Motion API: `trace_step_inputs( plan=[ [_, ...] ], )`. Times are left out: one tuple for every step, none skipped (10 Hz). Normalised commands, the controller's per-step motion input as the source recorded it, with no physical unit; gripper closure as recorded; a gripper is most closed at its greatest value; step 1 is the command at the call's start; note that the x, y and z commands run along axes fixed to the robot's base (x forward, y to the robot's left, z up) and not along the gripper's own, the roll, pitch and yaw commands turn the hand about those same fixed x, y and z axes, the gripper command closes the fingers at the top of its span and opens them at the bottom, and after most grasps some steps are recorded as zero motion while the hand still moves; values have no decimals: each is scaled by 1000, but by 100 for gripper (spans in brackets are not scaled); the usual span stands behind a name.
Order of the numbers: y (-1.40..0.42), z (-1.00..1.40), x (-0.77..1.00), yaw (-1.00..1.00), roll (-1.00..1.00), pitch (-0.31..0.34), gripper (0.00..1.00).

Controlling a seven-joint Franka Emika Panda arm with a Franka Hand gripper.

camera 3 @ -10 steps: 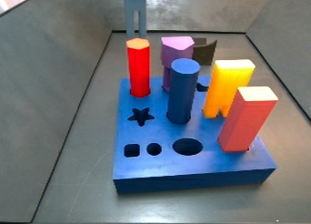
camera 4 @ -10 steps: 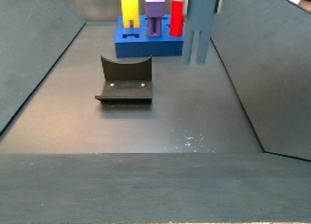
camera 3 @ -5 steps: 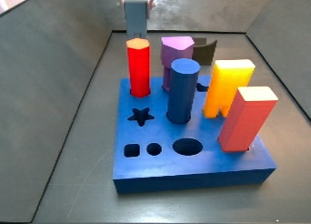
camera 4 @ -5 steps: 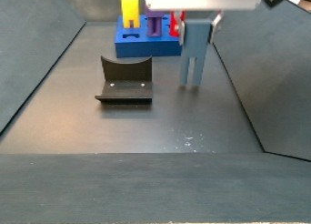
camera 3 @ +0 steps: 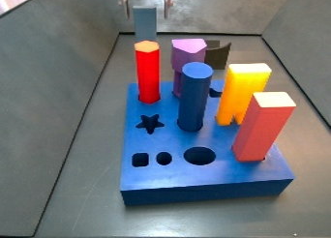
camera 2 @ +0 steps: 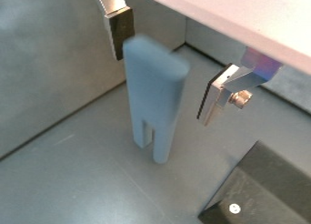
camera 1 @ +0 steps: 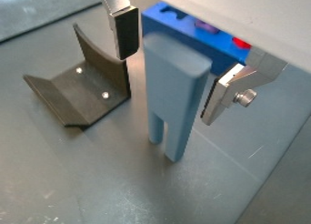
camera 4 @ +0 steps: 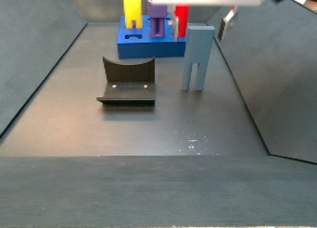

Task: Pick up the square-circle object. Move up. Rotate the square-circle object. Move to above the board. Insert the square-circle object.
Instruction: Rotate the square-circle object.

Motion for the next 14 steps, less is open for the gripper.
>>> trace_step_inputs(
  plan=[
    [2, 856, -22, -45, 1, 40, 0],
    [3, 737, -17, -45, -1, 50, 0],
    [4, 496, -2, -44, -4, 67, 0],
    [5, 314, 8, -44, -7, 84, 0],
    [0, 0, 0, 1000, -1, 8, 0],
    [-3, -85, 21, 1000, -1, 8, 0],
    [-6, -58, 32, 1000, -1, 7, 0],
    [-5, -39, 31, 1000, -1, 6, 0],
    [-5, -38, 32, 1000, -1, 7, 0],
    [-5, -37, 32, 1000, -1, 7, 0],
    [-5, -35, 33, 1000, -1, 7, 0],
    [-5, -34, 33, 1000, -1, 7, 0],
    [-4, -33, 34, 1000, -1, 7, 0],
    [-5, -32, 34, 1000, -1, 7, 0]
  ],
)
